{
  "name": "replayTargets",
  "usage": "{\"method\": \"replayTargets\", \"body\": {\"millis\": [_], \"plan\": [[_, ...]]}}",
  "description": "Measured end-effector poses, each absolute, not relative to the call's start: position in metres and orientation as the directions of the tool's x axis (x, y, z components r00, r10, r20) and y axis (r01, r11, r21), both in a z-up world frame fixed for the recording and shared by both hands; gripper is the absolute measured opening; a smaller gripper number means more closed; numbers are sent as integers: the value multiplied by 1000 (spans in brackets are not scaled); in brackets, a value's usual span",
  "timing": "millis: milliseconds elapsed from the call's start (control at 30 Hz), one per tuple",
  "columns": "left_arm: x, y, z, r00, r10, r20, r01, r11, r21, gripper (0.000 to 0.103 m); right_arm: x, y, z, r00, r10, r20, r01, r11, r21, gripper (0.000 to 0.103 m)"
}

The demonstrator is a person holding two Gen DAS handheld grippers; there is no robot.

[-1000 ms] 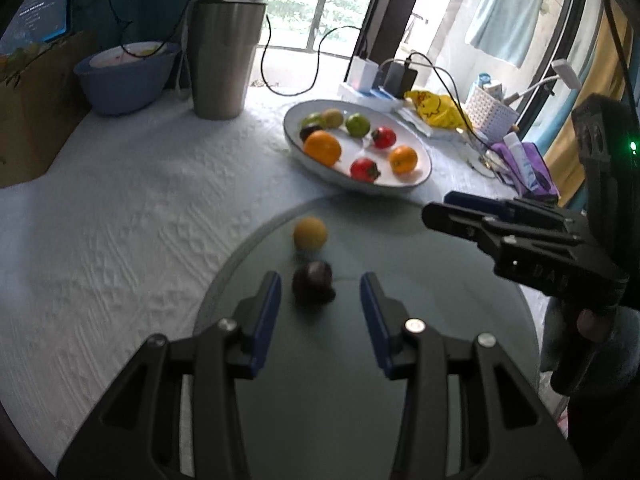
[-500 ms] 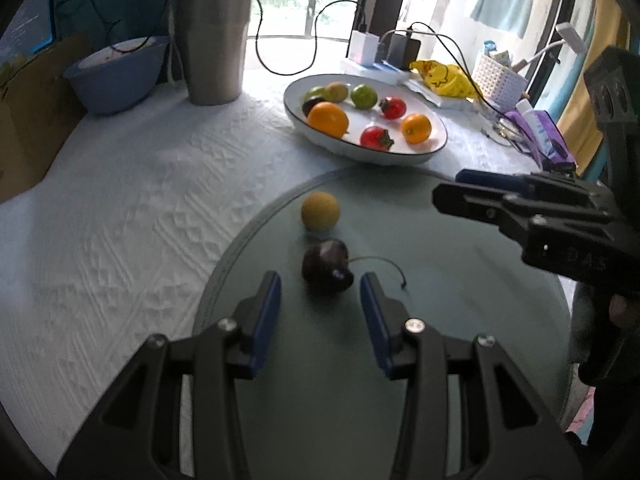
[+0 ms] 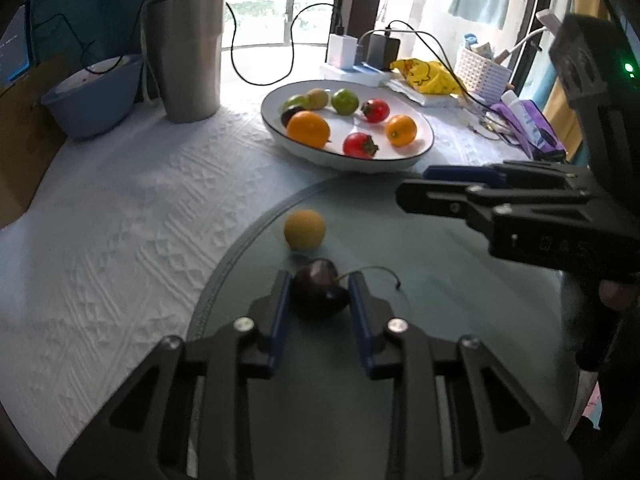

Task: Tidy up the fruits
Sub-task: 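Grasp the dark cherry with the left tool while the right tool grasps the small yellow fruit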

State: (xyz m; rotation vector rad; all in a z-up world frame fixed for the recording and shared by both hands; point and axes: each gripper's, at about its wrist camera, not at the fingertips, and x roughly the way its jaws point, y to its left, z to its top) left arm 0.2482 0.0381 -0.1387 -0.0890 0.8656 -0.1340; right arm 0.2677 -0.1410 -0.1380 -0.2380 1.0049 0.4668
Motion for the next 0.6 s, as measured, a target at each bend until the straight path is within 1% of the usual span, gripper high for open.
{"method": "replayTargets", "body": {"millis": [300, 600], "plan": [[238, 58, -128, 674, -168, -720, 64, 983, -169, 30, 268, -117, -143, 432, 274, -859, -519, 855, 12, 41], [223, 101, -126, 696, -117, -708, -20, 983, -182, 30, 270, -83, -153, 391, 294, -872, -561, 827, 28, 41]]}}
